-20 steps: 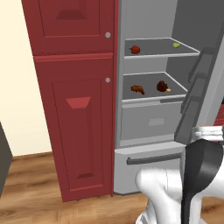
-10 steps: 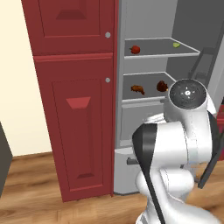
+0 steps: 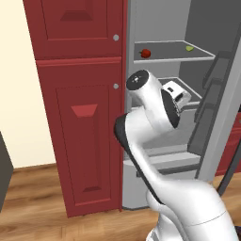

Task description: Gather the bell pepper and lemon wedge from the fridge and place them on a tray on the dining counter. Then gather the steak and chicken drumstick from the fridge and place them on the other tray.

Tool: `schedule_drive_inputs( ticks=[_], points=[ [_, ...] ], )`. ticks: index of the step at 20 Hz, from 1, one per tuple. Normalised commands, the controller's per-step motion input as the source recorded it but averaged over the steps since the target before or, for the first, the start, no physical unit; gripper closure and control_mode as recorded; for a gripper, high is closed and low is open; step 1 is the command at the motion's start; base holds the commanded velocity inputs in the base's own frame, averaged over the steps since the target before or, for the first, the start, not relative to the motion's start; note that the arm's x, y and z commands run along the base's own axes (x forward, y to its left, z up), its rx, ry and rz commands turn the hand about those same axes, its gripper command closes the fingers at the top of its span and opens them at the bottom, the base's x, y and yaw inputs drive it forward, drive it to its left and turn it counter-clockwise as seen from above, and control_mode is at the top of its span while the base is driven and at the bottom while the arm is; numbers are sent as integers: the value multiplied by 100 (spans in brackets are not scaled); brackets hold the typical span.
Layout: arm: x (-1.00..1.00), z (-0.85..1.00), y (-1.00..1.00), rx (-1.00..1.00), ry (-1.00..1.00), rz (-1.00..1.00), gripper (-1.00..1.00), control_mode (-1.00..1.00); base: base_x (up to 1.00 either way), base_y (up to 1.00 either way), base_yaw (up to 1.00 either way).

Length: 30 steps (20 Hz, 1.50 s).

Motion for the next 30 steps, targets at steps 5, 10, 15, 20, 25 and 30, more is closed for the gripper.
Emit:
schedule_drive_inputs(
  ticks=[5,10,15,20,25,30],
  points=[
    [75,-40,-25,-41,26,9,-100,-100,0,0,0],
    [47,-7,-38,-33,21,1,-100,-100,0,0,0],
    [20,9,-29,-18,2,0,-100,-100,0,0,0],
    [37,6,-26,-6,0,0,-100,-100,0,0,0],
    [29,0,-40,-2,0,0,-100,-100,0,0,0],
    [32,0,-34,-1,-6,0,-100,-100,0,0,0]
  ],
)
